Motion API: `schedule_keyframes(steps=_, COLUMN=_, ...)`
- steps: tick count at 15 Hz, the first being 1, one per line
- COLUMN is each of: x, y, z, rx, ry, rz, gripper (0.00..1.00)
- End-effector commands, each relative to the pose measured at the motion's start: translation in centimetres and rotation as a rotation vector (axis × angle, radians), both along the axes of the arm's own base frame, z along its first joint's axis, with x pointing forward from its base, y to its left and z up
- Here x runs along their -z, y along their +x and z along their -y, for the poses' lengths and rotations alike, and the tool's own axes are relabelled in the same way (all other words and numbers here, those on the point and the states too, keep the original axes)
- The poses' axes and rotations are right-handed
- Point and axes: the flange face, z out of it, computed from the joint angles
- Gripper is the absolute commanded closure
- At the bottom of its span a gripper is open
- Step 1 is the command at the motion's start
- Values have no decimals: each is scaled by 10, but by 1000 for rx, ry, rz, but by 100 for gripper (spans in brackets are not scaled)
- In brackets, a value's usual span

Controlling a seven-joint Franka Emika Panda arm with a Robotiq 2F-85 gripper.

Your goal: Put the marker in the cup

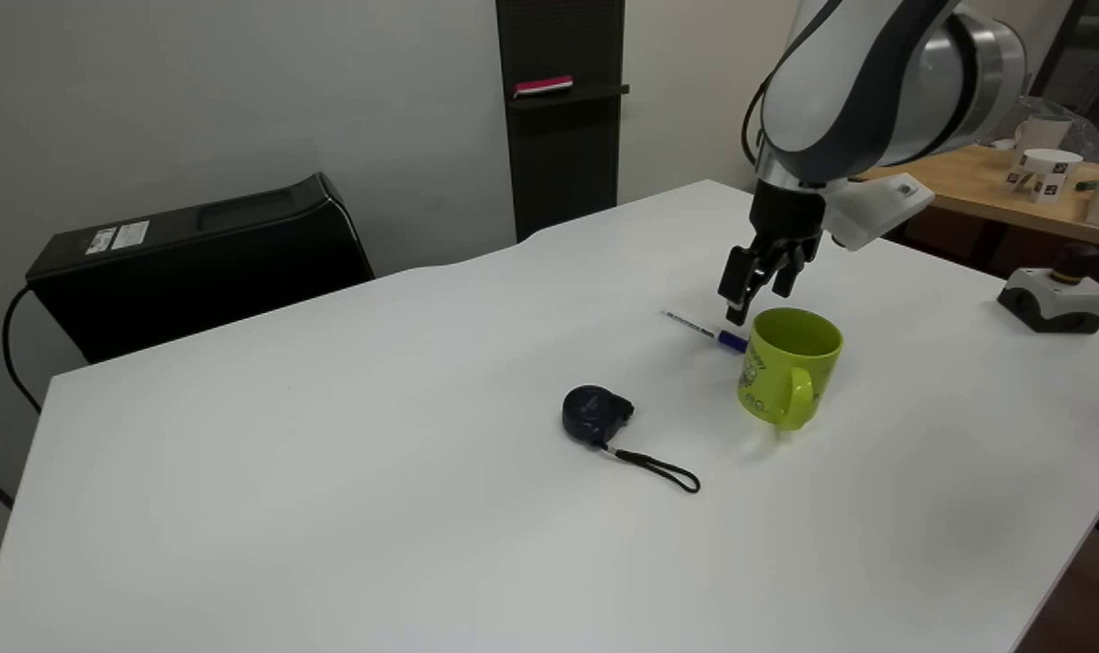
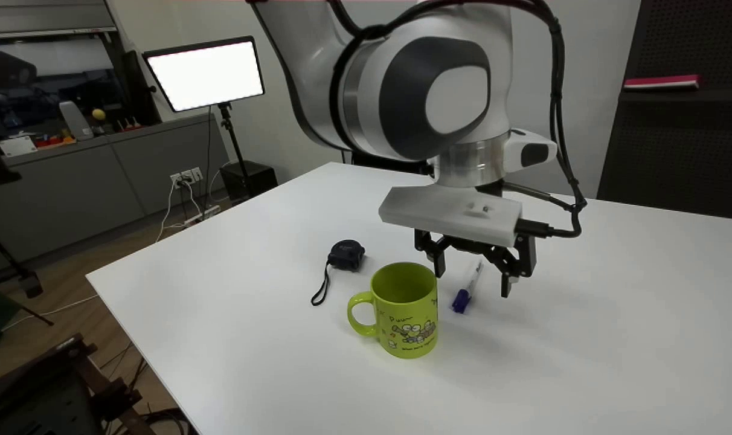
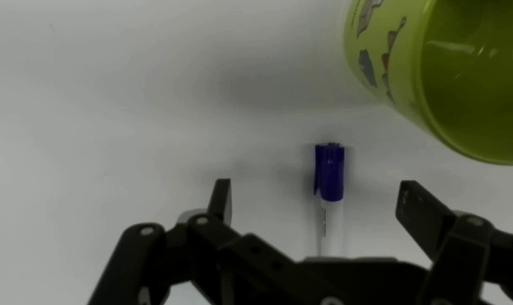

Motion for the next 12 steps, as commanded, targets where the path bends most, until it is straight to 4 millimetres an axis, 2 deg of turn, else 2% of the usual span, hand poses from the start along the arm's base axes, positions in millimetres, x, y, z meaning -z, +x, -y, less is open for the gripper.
schedule_keyframes(steps=1, x=12, y=14, z=-3, rx=18, ry=0, rz=14, gripper=0)
schedule_keyframes(steps=6, x=23, y=28, z=1, rx=1, ry=-12, rz=5, gripper=0)
schedule_keyframes(steps=12, x=30, y=62, z=5, rx=7, ry=-41, rz=-8, gripper=0)
